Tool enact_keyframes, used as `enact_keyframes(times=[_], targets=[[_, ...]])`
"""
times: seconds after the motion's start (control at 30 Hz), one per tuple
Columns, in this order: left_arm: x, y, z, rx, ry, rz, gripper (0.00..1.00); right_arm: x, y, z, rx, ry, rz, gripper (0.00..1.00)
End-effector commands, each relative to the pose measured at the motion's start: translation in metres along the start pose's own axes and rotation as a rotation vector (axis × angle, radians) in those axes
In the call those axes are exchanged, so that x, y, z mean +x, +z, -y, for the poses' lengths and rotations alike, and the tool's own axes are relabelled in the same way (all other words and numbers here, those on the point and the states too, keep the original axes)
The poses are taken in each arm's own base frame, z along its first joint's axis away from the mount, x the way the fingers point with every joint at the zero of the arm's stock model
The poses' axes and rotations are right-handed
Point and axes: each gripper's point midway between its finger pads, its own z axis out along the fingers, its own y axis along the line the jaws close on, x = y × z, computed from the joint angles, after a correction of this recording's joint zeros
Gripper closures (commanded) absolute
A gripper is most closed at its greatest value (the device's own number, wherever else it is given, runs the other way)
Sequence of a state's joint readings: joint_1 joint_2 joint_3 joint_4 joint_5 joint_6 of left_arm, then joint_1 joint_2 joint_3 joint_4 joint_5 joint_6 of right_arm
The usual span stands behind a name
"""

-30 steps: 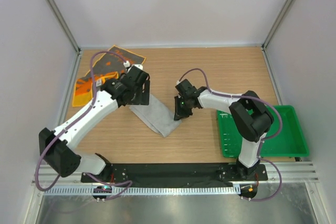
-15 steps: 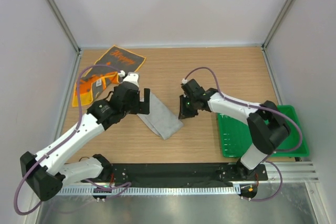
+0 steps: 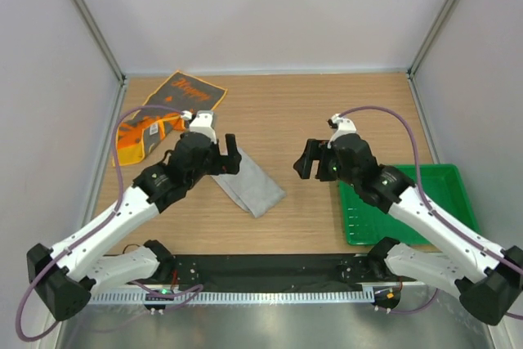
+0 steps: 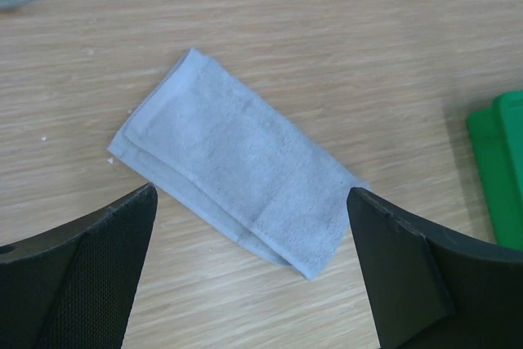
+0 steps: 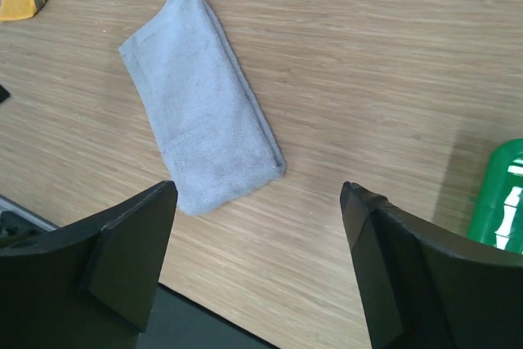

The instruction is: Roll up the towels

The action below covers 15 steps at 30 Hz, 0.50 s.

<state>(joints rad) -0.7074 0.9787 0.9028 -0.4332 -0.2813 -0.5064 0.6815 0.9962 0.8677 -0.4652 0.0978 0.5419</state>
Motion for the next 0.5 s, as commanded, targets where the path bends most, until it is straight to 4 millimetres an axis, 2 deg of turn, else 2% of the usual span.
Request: enact_keyframes(times=[0.0,0.07,0.1,0.13,0.17,0.23,0.47], targets=[[0.031,-0.003,0.000,-0.064,0.057,-0.102,0.01,-0.010,-0.012,0.009,0.016,0.007,0.104,0.08],[0.045,-0.005,0.003,-0.077,0.100,-0.112,0.03,-0.020,-0.028,0.009,-0.005,0.038,0.182,0.00],[0.051,-0.009,0.007,-0.098,0.127,-0.101,0.03,-0.019,-0.029,0.015,0.007,0.048,0.207,0.00],[0.058,-0.011,0.009,-0.098,0.144,-0.108,0.04,-0.026,-0.041,0.014,-0.015,0.063,0.258,0.00],[0.064,-0.012,0.010,-0.107,0.160,-0.120,0.06,-0.027,-0.045,0.015,-0.019,0.082,0.281,0.00],[0.075,-0.016,0.023,-0.078,0.183,-0.133,0.12,-0.028,-0.049,0.019,-0.018,0.101,0.316,0.00],[0.106,-0.030,0.054,-0.026,0.347,-0.107,0.12,-0.021,-0.049,0.019,-0.030,0.087,0.295,0.00]])
